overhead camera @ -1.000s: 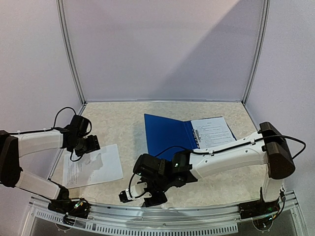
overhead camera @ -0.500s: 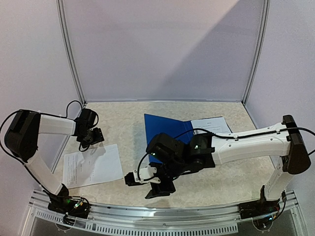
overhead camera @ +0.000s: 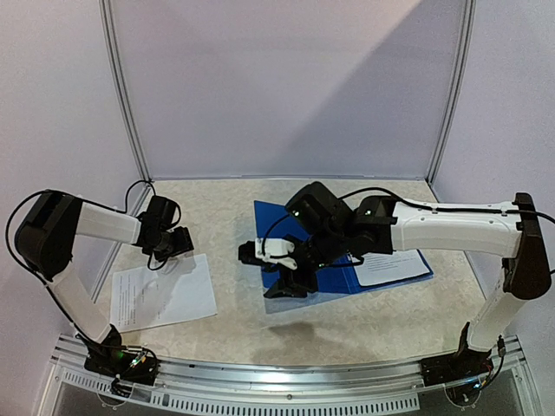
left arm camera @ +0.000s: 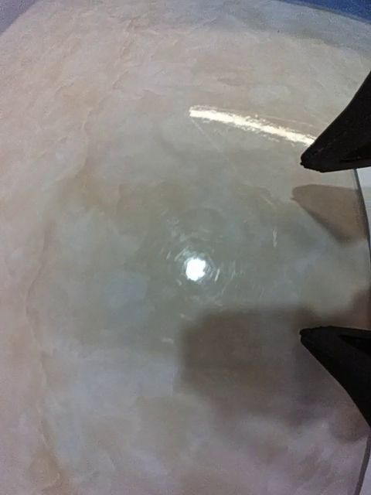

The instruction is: Put the files into the folder

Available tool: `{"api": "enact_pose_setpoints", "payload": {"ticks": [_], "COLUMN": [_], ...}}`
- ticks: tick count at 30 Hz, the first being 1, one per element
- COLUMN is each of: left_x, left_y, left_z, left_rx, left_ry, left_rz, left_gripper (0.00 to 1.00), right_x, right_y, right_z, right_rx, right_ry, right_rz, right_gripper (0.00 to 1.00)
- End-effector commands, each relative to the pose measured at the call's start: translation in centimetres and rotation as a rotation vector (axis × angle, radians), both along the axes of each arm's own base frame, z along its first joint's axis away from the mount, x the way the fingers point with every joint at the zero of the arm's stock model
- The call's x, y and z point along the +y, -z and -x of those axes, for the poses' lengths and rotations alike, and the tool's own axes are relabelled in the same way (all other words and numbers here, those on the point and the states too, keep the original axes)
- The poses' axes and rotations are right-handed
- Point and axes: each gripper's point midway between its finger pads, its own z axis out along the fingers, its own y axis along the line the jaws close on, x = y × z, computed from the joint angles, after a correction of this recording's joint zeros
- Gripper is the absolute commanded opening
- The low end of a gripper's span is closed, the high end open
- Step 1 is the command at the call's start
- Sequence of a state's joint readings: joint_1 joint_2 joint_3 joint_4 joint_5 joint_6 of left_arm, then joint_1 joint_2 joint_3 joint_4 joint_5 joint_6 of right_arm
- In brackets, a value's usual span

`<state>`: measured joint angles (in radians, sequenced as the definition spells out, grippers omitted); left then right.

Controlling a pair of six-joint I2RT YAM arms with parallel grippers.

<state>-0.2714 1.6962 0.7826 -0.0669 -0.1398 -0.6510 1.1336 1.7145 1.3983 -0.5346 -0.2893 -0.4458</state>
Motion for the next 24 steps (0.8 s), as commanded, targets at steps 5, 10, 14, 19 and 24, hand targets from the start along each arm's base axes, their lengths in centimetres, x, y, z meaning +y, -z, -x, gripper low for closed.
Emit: {"api": "enact_pose_setpoints", "payload": {"ticks": [5,10,14,19,24], "left_x": [-6.1,-9.1,-10.2,-11.0,-9.1], "left_y": [3.1,3.2,2.5,-0.6,-4.7], "left_z": [7.4,11.3,13.6,15.1,16.4], "left_rx": [0.140,0.171,0.182,0.156,0.096], "left_ry": [0.182,0.268,0.297,0.327,0.262], "left_rz": [0.038,0.036,0.046,0.052,0.068], "left_gripper": [0.67,0.66,0.65,0.63,0.61], "right_x": [-0.3,-0.4,-0.3,0.0,0.8], "right_y": [-2.7,-2.3,-2.2,-1.8,-1.9], "right_z": [-3.1,-3.7,-3.8,-3.5,-3.8], "right_rx": [0.034,0.052,0.067,0.102,0.117], "right_ry": [0.073,0.083,0.081,0.069,0.068], "right_rz": [-0.066,-0.064,-0.067,-0.059,-0.061], "right_gripper": [0.58,0.58,0.58,0.58,0.58]}}
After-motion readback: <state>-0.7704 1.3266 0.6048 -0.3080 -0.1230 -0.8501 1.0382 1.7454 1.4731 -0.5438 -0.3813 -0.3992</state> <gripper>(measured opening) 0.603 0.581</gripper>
